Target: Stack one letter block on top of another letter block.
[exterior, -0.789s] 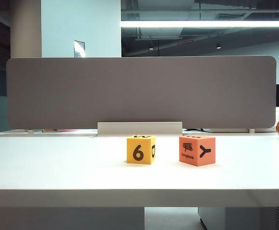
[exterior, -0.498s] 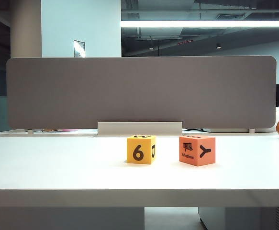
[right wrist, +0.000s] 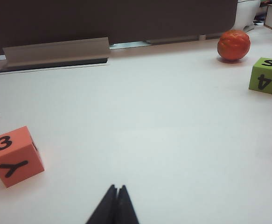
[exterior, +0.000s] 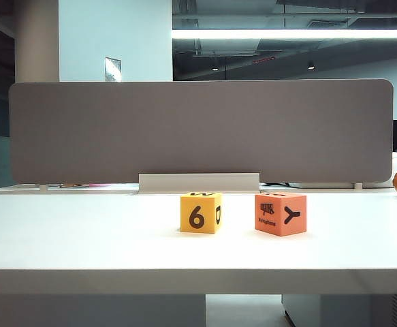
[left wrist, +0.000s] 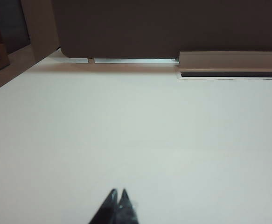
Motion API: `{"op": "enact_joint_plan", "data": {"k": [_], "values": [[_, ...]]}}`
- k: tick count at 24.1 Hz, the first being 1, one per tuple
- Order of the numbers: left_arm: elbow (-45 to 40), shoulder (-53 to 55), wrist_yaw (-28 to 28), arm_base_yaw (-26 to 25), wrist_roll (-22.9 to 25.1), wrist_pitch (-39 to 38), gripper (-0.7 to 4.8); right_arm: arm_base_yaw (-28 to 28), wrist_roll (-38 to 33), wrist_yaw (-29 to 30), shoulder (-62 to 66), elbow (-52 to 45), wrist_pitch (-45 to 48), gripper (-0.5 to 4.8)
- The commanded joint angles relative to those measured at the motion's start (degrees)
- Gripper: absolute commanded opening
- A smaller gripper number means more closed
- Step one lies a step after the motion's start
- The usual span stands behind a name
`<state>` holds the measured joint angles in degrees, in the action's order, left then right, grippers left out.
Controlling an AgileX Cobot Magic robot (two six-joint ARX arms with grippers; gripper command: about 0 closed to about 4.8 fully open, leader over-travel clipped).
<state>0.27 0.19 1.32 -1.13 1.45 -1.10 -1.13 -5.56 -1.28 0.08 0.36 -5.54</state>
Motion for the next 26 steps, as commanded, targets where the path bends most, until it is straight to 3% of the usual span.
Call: {"op": "enact_joint_plan", "data": {"k": [1,5,9,15,19,21,26], "values": [[0.17,0.04,-0.04,-0.02,0.04,0.74,-0.06,0.02,0.00,-0.15,-0.11,-0.33,0.68,-0.01],[0.17,0.04,-0.07,-0.02,-0.02,0.76,-0.06,-0.02,-0.02,0.31,-0.09,-0.33,0.66,-0.01],[0.17,0.04,-2.89,-0.02,0.02,0.74,-0.06,-0.02,0.00,5.16,-0.09,-0.33,0.66,-0.01],[0.17,0.04,-10.51,-0.02,0.02,-0.33,-0.06,-0.22,-0.28,11.58,-0.09,-0.09,0.63,-0.01],[0.17,0.04,-20.31,-0.02,-0.50,0.07,-0.06,-0.28,-3.63,13.03,0.07,2.56,0.46,-0.01],[0.26,0.04,-25.88,-0.02,-4.07,2.73,-0.06,-0.28,-3.61,13.00,0.20,5.68,-2.95,-0.01],[0.37,0.04,-28.52,-0.02,-5.40,4.20,-0.06,-0.28,-3.61,14.32,1.33,9.22,-5.40,-0.01]]}}
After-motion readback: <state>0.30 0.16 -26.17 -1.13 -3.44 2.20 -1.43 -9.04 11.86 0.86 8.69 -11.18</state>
